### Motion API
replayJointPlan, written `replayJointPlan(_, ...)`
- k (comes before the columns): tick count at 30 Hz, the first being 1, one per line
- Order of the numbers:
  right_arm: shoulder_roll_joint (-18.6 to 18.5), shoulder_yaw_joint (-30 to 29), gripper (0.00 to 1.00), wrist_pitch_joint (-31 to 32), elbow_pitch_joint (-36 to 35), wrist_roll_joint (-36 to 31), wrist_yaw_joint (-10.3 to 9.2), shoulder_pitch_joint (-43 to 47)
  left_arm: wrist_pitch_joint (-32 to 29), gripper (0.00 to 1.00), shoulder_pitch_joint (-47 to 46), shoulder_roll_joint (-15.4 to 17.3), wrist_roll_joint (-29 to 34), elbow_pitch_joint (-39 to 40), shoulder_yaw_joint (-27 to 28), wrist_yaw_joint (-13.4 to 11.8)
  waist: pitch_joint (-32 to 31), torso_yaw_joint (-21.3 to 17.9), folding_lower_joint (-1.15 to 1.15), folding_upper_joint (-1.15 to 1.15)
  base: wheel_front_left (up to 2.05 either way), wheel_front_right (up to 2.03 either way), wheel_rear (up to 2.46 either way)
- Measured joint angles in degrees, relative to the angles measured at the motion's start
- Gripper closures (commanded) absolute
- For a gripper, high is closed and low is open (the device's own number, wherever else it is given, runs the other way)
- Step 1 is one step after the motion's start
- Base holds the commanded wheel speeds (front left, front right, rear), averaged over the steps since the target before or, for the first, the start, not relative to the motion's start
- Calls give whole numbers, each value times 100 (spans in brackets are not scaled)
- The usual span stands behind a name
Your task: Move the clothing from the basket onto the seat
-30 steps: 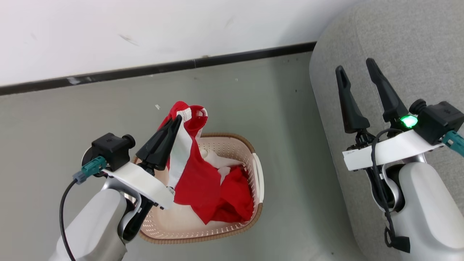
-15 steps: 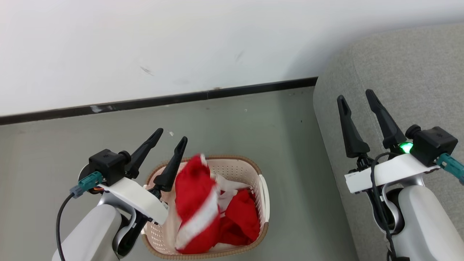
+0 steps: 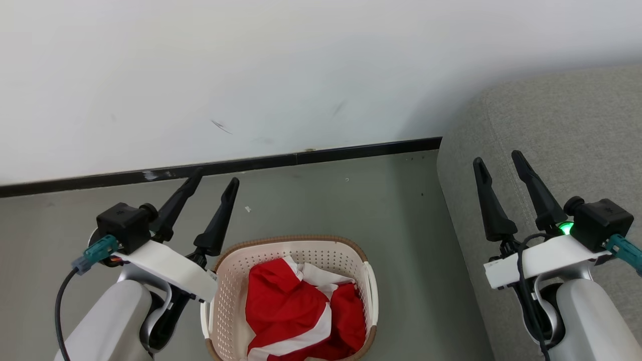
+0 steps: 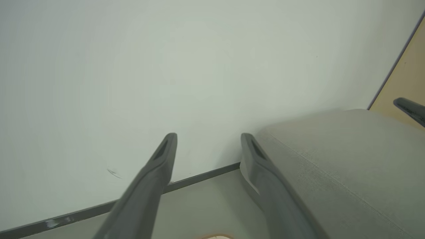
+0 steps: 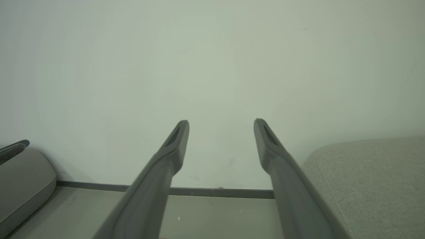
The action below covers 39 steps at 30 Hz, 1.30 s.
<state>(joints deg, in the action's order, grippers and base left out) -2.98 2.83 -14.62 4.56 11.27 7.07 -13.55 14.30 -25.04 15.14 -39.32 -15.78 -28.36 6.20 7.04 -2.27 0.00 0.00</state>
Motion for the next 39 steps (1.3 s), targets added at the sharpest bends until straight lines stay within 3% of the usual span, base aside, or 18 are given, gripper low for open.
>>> replayJointPlan(19, -151, 21, 0, -1, -57, -65, 0, 215, 16, 0, 625, 224, -40, 149, 812, -508, -377, 156, 0, 0, 0, 0, 0)
replayJointPlan(39, -245, -90, 0, 0, -213, -65, 0, 421, 16, 0, 1050, 201, 22, 474, 1039, -657, -482, 108, 0, 0, 0, 0, 0)
